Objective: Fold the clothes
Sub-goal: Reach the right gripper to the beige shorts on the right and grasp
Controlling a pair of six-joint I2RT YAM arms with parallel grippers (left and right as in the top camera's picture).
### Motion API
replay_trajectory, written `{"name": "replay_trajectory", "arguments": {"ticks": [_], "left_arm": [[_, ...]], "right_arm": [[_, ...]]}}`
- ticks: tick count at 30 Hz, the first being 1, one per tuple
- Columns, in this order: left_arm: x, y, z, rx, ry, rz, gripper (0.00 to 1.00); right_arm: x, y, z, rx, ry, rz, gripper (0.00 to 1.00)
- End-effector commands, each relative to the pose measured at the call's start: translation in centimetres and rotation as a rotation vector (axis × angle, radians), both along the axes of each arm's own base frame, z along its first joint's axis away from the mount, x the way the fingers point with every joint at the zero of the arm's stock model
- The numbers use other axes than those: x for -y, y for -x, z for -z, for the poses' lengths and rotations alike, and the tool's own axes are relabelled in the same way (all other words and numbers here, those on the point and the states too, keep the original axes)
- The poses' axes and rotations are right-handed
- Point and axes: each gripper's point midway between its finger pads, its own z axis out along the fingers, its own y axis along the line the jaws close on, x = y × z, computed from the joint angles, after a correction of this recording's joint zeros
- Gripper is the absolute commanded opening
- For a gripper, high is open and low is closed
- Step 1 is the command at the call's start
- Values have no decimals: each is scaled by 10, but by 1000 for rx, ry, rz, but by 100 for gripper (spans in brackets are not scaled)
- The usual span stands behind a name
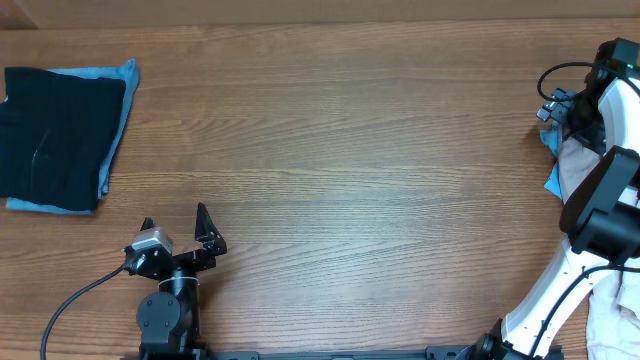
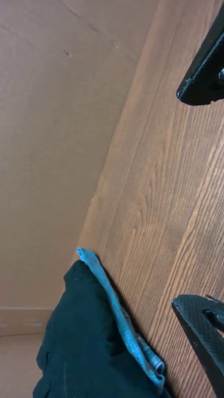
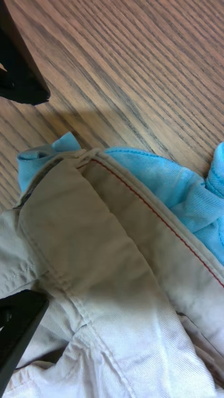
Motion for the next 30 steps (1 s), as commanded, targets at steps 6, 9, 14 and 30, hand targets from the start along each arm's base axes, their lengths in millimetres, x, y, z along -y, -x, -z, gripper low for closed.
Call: {"name": "replay_trajectory", "arguments": {"ticks": [6, 9, 14, 30], "left_arm": [[2, 0, -1, 9, 7, 11, 100], [2, 0, -1, 9, 7, 11, 100], [2, 0, -1, 9, 7, 11, 100], [2, 0, -1, 9, 7, 11, 100]], "right_arm": [[3, -9, -18, 68, 30, 3, 84], [4, -10, -4, 76, 33, 3, 77], [4, -12, -3, 87, 38, 4, 51], [8, -21, -56, 171, 71, 3, 19]]}}
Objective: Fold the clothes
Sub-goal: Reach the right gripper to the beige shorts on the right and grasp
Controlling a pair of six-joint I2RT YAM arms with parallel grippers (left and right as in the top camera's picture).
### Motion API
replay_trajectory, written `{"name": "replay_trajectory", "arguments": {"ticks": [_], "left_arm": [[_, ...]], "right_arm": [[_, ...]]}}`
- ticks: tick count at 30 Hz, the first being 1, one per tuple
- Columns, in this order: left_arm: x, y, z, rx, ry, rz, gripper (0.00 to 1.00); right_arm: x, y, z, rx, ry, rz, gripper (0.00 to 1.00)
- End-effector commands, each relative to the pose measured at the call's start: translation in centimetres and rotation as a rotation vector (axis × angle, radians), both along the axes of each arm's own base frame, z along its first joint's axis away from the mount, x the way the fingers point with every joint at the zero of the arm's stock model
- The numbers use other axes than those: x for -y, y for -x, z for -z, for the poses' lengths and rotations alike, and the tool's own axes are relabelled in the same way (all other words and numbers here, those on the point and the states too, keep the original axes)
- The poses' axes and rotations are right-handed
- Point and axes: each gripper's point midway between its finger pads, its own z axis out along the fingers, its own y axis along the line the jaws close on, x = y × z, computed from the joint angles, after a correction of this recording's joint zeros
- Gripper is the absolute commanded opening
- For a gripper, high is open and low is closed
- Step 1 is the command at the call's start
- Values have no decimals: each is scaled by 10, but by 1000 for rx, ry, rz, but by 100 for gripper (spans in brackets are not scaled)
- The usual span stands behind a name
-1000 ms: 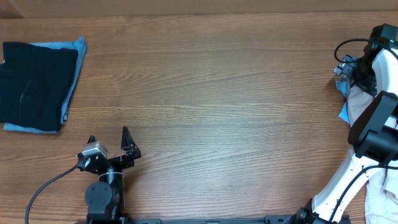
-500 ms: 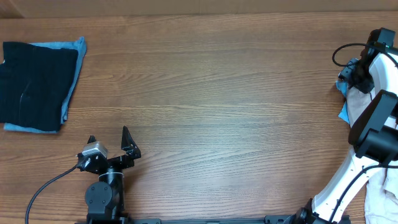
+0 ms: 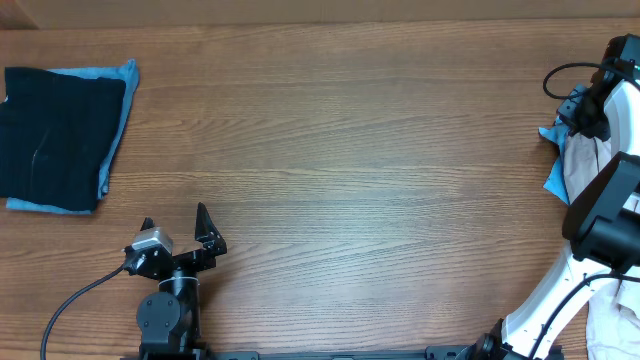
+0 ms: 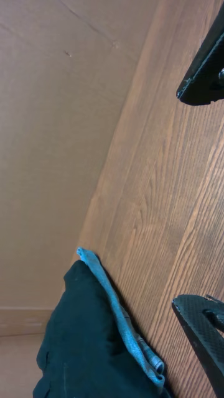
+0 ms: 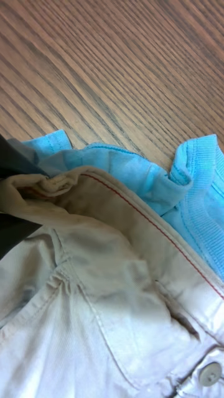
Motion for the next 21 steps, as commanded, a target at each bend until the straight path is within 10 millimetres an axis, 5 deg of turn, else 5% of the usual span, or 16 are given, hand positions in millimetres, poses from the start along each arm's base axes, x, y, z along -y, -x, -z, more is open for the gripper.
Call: {"name": "replay_trajectory", "arguments": {"ticks": [1, 9, 13, 21], "left_arm": [[2, 0, -1, 9, 7, 11, 100], [2, 0, -1, 9, 7, 11, 100], [2, 0, -1, 9, 7, 11, 100], [2, 0, -1, 9, 7, 11, 100]], "right_arm": [[-1, -14, -35, 91, 21, -13, 23], [-1, -14, -35, 91, 22, -13, 41], [-1, -14, -35, 91, 21, -13, 31], [-2, -11, -22, 80, 16, -13, 47]]}}
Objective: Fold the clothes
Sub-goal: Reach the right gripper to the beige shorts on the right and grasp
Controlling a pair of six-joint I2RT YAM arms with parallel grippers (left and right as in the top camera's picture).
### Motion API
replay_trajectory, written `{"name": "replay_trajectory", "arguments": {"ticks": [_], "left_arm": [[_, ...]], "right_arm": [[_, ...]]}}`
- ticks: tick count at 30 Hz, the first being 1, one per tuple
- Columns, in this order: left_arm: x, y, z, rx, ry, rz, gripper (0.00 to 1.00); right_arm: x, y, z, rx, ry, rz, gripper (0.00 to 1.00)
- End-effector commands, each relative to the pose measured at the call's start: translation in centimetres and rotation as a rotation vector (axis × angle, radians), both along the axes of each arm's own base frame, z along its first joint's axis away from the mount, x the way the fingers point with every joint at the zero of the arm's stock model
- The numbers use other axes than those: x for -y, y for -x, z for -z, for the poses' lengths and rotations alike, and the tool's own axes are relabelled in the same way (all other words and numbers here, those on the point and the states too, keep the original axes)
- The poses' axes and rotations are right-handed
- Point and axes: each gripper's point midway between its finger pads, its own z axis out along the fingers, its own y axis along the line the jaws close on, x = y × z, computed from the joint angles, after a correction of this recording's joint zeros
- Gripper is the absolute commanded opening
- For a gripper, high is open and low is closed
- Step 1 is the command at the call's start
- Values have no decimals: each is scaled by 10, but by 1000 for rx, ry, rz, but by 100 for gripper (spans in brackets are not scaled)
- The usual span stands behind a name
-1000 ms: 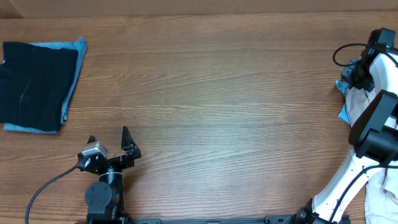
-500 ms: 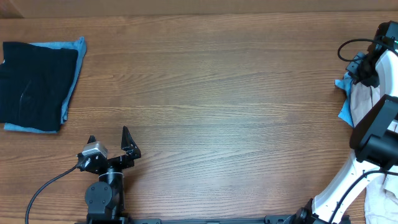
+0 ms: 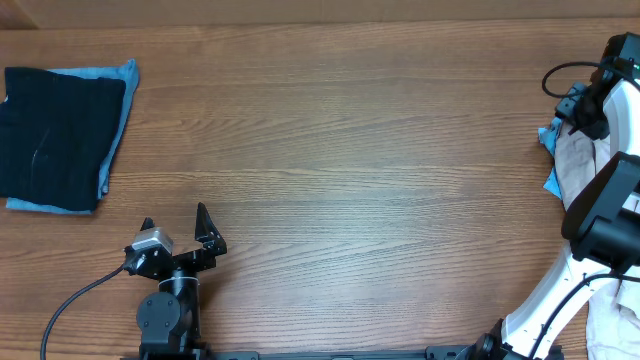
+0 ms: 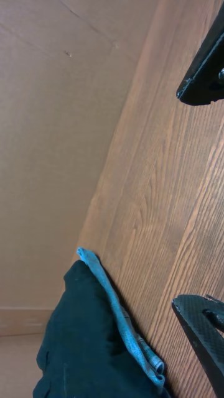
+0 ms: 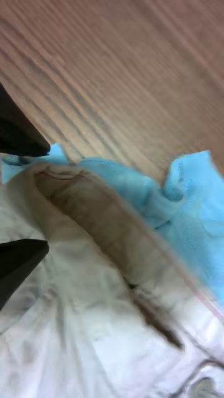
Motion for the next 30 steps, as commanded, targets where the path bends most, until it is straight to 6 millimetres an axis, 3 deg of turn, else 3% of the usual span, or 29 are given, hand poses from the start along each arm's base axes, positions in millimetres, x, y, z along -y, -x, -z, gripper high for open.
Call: {"name": "replay_trajectory", "arguments": {"ticks": [1, 13, 17, 19, 21, 24, 25, 28, 30], "left_arm": [[2, 0, -1, 9, 7, 11, 100], [2, 0, -1, 9, 7, 11, 100], [2, 0, -1, 9, 7, 11, 100], [2, 0, -1, 9, 7, 11, 100], [3, 0, -1, 9, 7, 11, 100], [2, 0, -1, 9, 7, 11, 100], [2, 0, -1, 9, 7, 11, 100], [2, 0, -1, 9, 7, 11, 100], [3, 0, -1, 9, 7, 11, 100]], "right_arm": [[-1, -4, -20, 49, 19, -1, 47], [-1, -4, -18, 50, 20, -1, 44], [-1, -4, -4, 55, 22, -1, 43], [-2, -4, -2, 54, 21, -1, 31], [-2, -4, -3, 54, 21, -1, 4], [-7, -9, -5, 76, -8, -16, 4], [-6, -10, -10, 83, -8, -17, 4], [-5, -12, -75, 139, 18, -19, 4], [-8, -6, -130, 194, 43, -20, 4]]}}
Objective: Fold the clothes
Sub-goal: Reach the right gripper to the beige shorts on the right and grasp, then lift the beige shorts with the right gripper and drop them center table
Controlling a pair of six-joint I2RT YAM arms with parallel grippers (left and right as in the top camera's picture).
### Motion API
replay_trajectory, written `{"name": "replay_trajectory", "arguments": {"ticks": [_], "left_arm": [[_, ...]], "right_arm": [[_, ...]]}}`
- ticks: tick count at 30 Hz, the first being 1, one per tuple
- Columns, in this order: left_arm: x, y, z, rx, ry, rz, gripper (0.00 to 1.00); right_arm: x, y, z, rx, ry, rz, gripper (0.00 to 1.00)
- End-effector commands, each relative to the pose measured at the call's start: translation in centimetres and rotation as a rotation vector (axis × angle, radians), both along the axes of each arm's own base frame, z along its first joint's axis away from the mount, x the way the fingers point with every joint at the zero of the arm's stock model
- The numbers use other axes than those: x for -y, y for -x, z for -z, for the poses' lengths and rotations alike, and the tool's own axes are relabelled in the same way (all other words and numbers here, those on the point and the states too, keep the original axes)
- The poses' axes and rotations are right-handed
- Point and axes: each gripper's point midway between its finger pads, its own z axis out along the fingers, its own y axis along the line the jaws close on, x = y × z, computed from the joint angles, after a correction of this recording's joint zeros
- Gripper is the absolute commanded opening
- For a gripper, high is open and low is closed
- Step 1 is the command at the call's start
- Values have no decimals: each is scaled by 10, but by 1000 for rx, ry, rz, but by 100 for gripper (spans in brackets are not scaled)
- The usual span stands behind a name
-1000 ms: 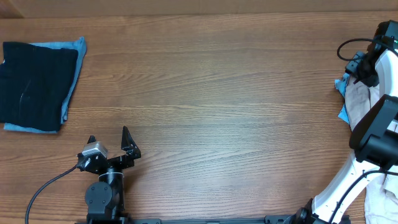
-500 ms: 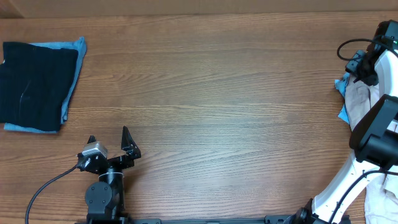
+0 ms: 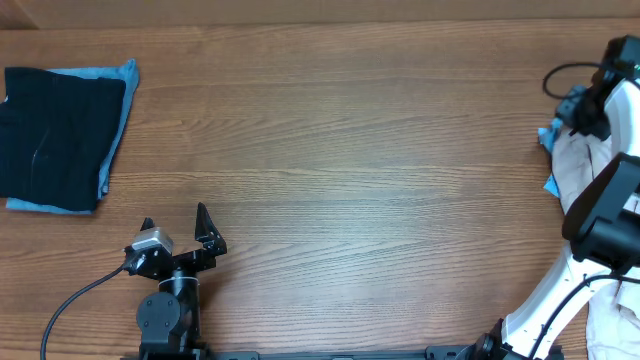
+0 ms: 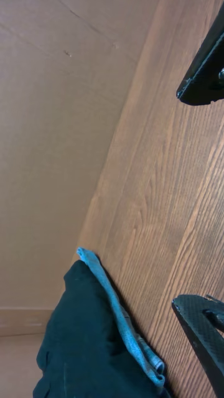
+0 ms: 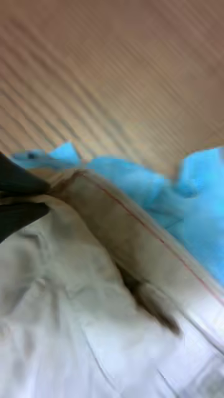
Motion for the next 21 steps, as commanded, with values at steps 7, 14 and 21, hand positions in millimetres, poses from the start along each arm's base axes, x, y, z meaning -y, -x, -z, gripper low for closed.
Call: {"name": "replay_trajectory", "arguments": {"ticks": [7, 14, 21], "left_arm": [[3, 0, -1, 9, 7, 11, 100], [3, 0, -1, 9, 7, 11, 100], [3, 0, -1, 9, 7, 11, 100]], "right_arm": [[-76, 13, -261, 446, 63, -214, 4], [-317, 0, -286, 560, -247, -777, 4], [-548, 38, -169, 299, -396, -1213, 4]]}}
